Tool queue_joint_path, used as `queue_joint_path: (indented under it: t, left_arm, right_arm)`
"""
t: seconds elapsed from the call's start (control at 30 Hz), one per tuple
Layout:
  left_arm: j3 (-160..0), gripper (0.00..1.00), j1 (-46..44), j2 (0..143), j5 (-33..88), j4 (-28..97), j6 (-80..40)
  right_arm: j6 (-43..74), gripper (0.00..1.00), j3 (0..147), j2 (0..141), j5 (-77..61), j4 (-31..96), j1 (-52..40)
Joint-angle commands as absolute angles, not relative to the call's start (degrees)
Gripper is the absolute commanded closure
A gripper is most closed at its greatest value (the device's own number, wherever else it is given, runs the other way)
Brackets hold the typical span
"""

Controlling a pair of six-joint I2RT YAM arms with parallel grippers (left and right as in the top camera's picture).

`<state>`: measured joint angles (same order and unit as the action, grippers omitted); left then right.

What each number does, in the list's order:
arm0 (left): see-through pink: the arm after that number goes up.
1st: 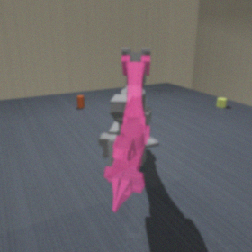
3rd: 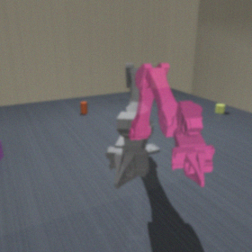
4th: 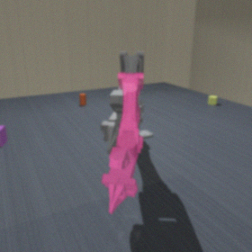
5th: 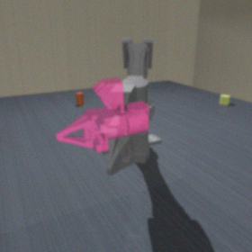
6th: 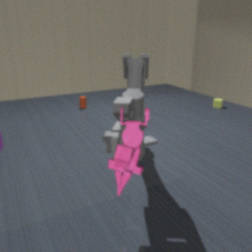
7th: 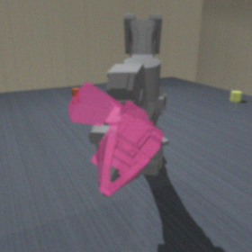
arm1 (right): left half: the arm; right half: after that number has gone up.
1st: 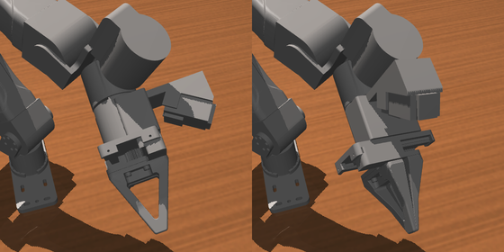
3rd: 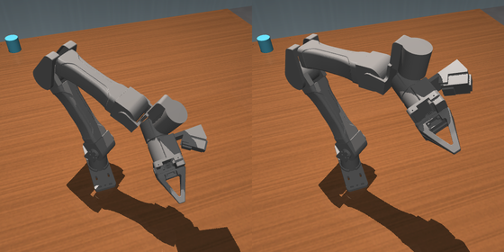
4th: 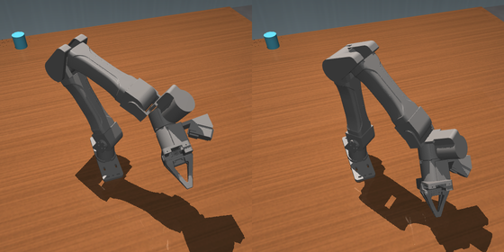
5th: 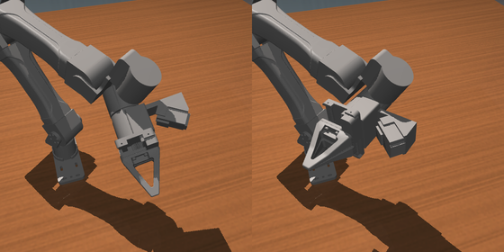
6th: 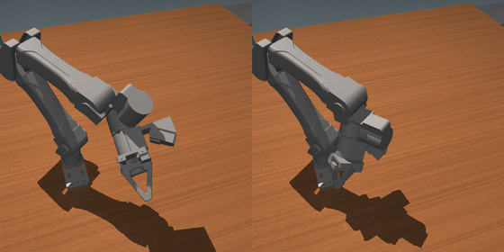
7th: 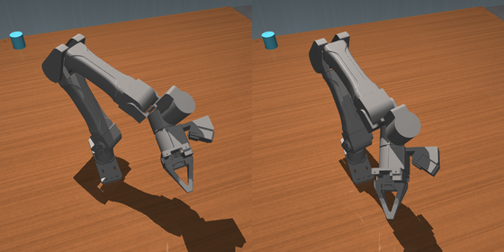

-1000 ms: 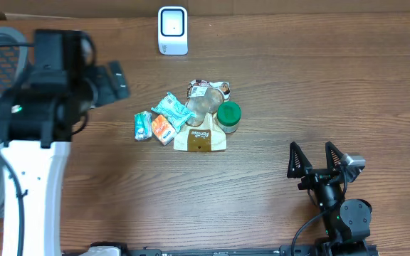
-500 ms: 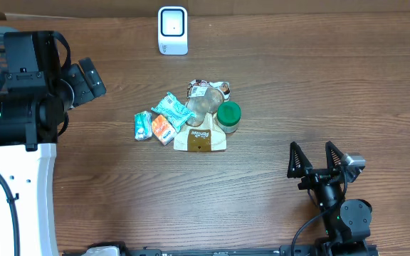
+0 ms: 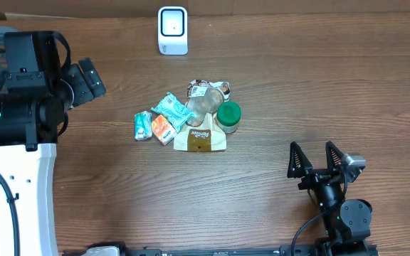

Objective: Scan the item barcode

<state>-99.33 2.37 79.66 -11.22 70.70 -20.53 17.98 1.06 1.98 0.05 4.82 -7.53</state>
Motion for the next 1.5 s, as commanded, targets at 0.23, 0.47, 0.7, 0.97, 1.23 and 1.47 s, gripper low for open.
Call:
queue_joint_path:
  t: [0.23,0.47,0.7,0.97,1.23,1.47]
  left_arm:
    - [-99.79,0.00,2.61,78.76,-12.05,70.52,-19.27]
    - [-99.79,0.00,2.61,78.76,-12.05,70.52,-19.27]
    - [-99.79,0.00,2.61,78.76,-12.05,70.52,-19.27]
    - [-99.79,0.01,2.61,78.76,-12.05,70.52,-19.27]
    - [-99.79,0.01,2.61,78.76,-12.05,70.52,-19.27]
    - [-99.79,0.00,2.61,78.74,-12.05,70.52,-19.27]
  right_arm:
    - [17.96,0.00,0.89,1.45,-7.60,4.67,-7.33]
    - [17.96,0.00,6.20,3.38,-9.19,12.32,-7.33]
    - [17.58,0.00,20.60,15.75,-9.61,21.71,-7.33]
    - [12.97,0.00,47.75,42.33,-13.63,40.18,-7.33]
    - [13.28,0.00,64.93,60.36,-20.67,54.46,-7.33]
    - [13.28,0.03,65.06,67.90,-29.76,49.52,-7.40]
